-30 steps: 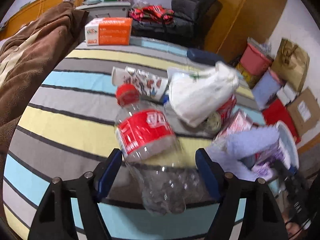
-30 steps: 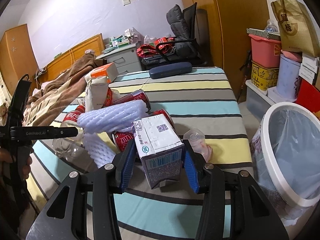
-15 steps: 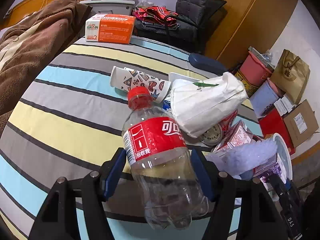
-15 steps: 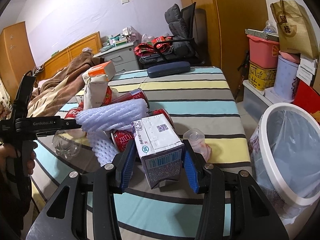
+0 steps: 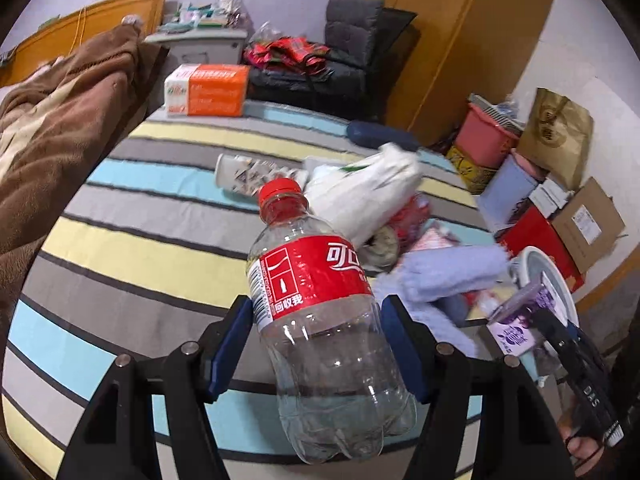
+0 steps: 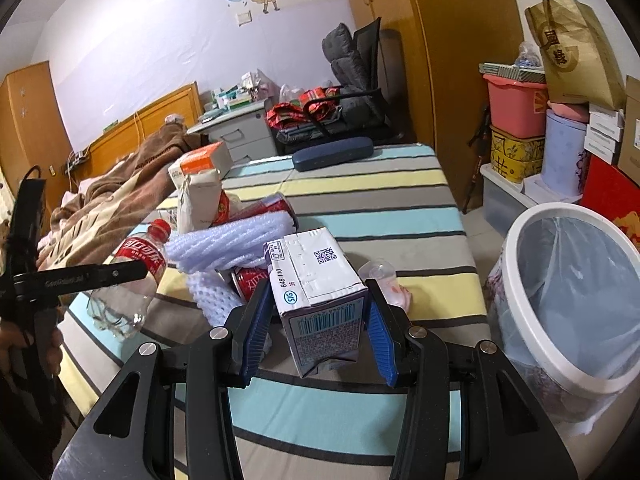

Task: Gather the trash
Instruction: 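Carry bottle and carton to the trash bin with both tools and release them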

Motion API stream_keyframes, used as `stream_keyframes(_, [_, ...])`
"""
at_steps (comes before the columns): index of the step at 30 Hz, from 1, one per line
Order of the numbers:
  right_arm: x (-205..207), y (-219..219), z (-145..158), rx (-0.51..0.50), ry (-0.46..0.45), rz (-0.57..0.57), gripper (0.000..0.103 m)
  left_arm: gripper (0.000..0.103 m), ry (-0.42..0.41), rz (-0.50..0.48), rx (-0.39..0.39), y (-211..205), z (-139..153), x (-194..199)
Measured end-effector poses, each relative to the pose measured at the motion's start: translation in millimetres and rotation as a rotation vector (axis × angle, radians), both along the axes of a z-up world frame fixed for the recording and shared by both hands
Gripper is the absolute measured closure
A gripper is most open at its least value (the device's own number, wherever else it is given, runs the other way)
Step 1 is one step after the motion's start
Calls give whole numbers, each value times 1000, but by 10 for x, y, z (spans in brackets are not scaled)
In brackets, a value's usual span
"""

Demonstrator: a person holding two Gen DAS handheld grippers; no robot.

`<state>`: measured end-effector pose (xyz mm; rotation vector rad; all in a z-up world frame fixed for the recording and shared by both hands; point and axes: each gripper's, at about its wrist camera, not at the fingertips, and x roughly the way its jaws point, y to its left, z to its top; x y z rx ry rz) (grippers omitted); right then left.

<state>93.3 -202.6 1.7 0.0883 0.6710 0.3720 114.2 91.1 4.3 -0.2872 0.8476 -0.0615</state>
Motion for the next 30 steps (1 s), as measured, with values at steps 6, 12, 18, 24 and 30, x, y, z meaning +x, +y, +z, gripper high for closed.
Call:
stream_keyframes(6, [-94,-178,148,16,-43,-55,56,34,-73,-83,13,-274,269,-68])
stream_keyframes(12, [-177,-419,272,-1,-80,-140,56,34,-123,-202,28,-714,488,-5])
stream_keyframes(18, [-222,-759,363,-35,-100,-247,56,34,-151,-340,10,-1261,617,130])
stream_keyframes(24, [-217,-1114,366,-43,-90,-358,56,34,-157,-485,-17,-1903,673,267])
stream_keyframes(30, [-222,-1401,277,-41,-63,-439,56,34,-146,-631,-23,-2547,666,377])
